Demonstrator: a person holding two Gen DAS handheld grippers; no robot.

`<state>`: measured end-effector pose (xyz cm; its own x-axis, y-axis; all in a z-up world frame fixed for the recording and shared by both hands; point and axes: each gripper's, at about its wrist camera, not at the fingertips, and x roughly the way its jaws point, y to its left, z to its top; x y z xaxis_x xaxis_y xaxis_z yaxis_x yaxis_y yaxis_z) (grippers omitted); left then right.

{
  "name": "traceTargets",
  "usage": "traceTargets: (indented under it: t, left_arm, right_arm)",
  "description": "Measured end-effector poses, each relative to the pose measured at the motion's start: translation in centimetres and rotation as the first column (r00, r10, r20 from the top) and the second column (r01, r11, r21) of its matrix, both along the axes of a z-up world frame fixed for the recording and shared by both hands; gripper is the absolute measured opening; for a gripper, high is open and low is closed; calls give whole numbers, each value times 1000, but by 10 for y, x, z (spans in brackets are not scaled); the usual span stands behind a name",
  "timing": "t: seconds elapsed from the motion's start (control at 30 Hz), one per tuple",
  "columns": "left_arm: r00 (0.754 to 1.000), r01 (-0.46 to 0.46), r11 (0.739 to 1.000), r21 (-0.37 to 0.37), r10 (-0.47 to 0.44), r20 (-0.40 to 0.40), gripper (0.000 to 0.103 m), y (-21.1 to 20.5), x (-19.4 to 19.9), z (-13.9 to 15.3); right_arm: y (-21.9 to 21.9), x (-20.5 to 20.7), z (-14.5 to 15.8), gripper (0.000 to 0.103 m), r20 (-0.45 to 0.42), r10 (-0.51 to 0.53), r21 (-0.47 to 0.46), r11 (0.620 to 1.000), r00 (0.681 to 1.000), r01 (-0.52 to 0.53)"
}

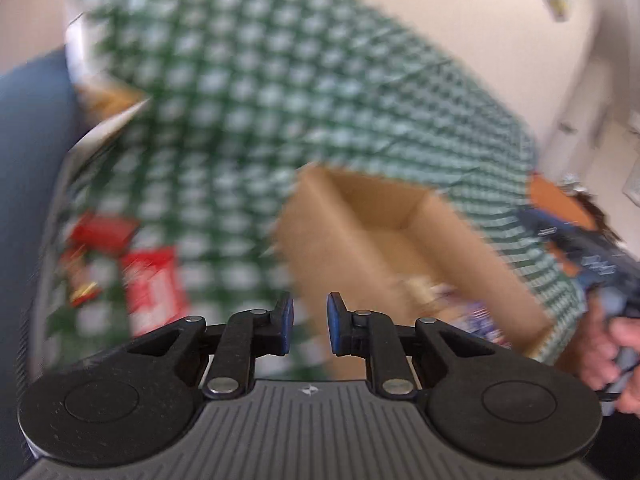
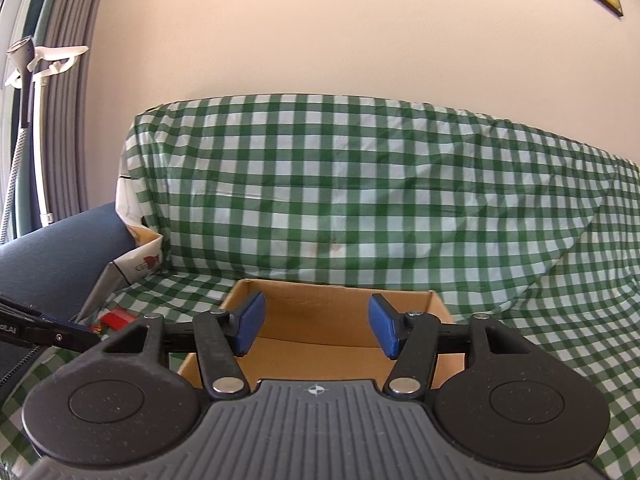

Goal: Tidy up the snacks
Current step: 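Grasp the yellow snack bar with the left gripper while the right reaches toward the red wafer bar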

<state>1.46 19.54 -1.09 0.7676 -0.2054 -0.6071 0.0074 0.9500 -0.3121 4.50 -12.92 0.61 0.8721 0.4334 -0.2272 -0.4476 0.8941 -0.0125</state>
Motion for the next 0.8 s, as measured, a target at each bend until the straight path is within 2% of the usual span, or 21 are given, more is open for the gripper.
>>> traceTargets:
  t: [0.03,0.07,0.17,0.2,0.27,0.37,0.47,0.67,0.73,0.77,0.8]
  left_arm:
    - [999,-45,999,18,46,-21,20,10,-1,-4]
    - [997,-69,997,25,70,-26,26,18,-3,-6]
    - [993,-89,995,42,92,-73,56,31,0,-16]
    - [992,-82,995,55,87,-95,61,31,2,-20]
    - [989,-60,992,110,74,-125,62,23,8,-26]
    - [980,-22,982,189,58,-189,70,10,23,-38]
    - [962,1,967,255,69,-264,70,7,29,-56]
    - [951,1,970,243,74,-299,69,15,28,-67]
    - [940,5,967,256,83,-332,63,14,29,-71]
    - [933,5,965,262,89,-348,57,15,30,-74]
    - [927,4,964,265,96,-362,48,16,30,-76]
  right_arm:
    - [5,0,0,59,-2,9,-2,1000,1000,-9]
    - [9,0,0,59,-5,18,-3,1000,1000,-18]
    - [22,1,-1,59,-14,41,-6,999,999,-41]
    - [26,1,-1,59,-19,46,-4,999,999,-46]
    - [33,1,-2,59,-32,56,6,998,998,-56]
    - [43,0,-4,59,-55,71,18,997,996,-70]
    - [52,-2,-6,59,-69,88,17,996,994,-87]
    - [68,-3,-10,61,-85,121,10,993,989,-121]
    - [72,-3,-12,61,-96,129,14,992,987,-128]
    - [75,-3,-13,61,-101,133,16,991,986,-132]
    - [78,-3,-13,61,-105,138,17,990,985,-137]
